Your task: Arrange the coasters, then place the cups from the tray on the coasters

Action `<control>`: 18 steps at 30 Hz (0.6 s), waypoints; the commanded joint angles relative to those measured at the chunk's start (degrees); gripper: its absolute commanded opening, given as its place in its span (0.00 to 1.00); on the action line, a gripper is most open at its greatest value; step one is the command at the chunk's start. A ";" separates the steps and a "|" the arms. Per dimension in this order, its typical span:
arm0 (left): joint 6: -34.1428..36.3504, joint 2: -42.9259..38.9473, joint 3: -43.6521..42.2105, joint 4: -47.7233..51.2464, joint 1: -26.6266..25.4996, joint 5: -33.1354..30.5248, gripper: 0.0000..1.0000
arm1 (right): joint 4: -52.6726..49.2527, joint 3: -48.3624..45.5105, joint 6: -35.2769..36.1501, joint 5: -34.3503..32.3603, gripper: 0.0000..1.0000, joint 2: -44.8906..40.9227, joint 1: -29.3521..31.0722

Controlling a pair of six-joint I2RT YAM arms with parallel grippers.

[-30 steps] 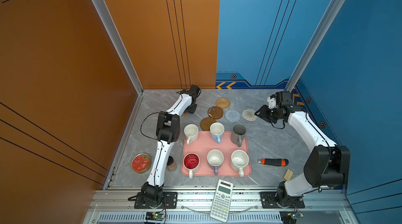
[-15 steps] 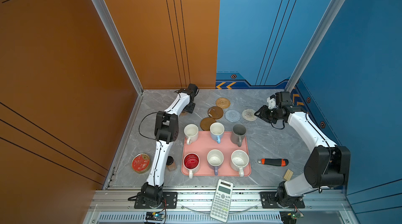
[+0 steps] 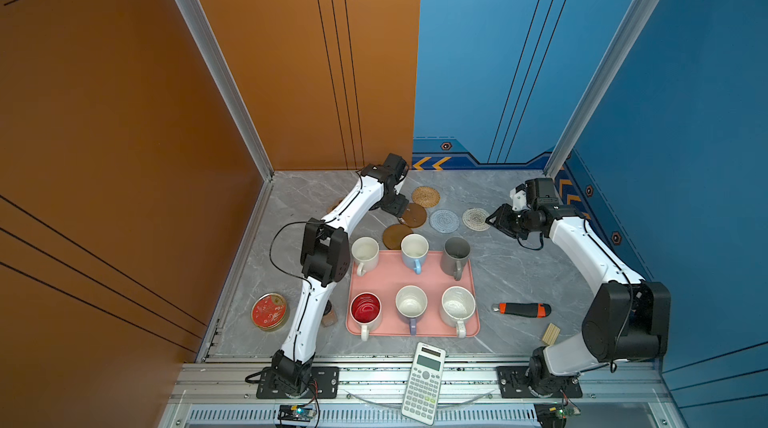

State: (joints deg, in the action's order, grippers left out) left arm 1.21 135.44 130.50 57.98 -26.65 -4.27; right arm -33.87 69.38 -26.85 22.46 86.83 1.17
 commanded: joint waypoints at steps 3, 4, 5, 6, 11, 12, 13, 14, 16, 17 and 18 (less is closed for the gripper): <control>0.64 1.50 -0.24 3.39 -1.48 4.41 0.85 | 0.91 -0.92 -0.31 0.87 0.40 -0.98 0.41; 0.62 1.65 -0.24 3.54 -1.79 5.06 0.85 | 0.91 -0.88 -0.31 0.92 0.40 -0.96 0.41; 0.56 1.77 -0.37 3.73 -2.02 5.49 0.90 | 0.91 -0.88 -0.30 0.92 0.40 -0.88 0.41; 0.49 1.93 -0.50 3.80 -2.38 5.75 0.90 | 0.91 -0.89 -0.23 0.92 0.40 -0.78 0.41; 0.43 2.63 -1.30 4.23 -3.77 6.16 0.92 | 1.26 -0.83 -0.31 1.27 0.40 -0.43 0.41; 0.40 2.86 -1.46 4.17 -3.97 6.23 0.92 | 1.30 -0.91 -0.31 1.27 0.40 -0.34 0.42; 0.31 2.90 -1.69 4.19 -4.21 6.29 0.93 | 1.35 -0.89 -0.31 1.36 0.40 -0.22 0.41; 0.28 3.05 -1.82 4.21 -4.54 6.30 0.93 | 1.46 -0.87 -0.31 1.40 0.40 -0.19 0.41; 0.28 3.25 -2.25 4.18 -5.06 6.24 0.94 | 1.57 -0.83 -0.36 1.50 0.40 -0.09 0.41; 0.24 3.43 -2.35 4.24 -5.27 5.90 0.94 | 1.66 -0.97 -0.35 1.54 0.40 -0.07 0.41; 0.16 3.49 -2.48 4.23 -5.51 5.59 0.94 | 1.68 -0.90 -0.31 1.54 0.40 -0.03 0.41</control>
State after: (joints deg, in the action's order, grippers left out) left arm 1.41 137.71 129.05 60.18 -31.24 0.56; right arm -33.82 69.25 -26.85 22.90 86.85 1.19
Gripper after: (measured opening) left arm 0.939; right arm 0.398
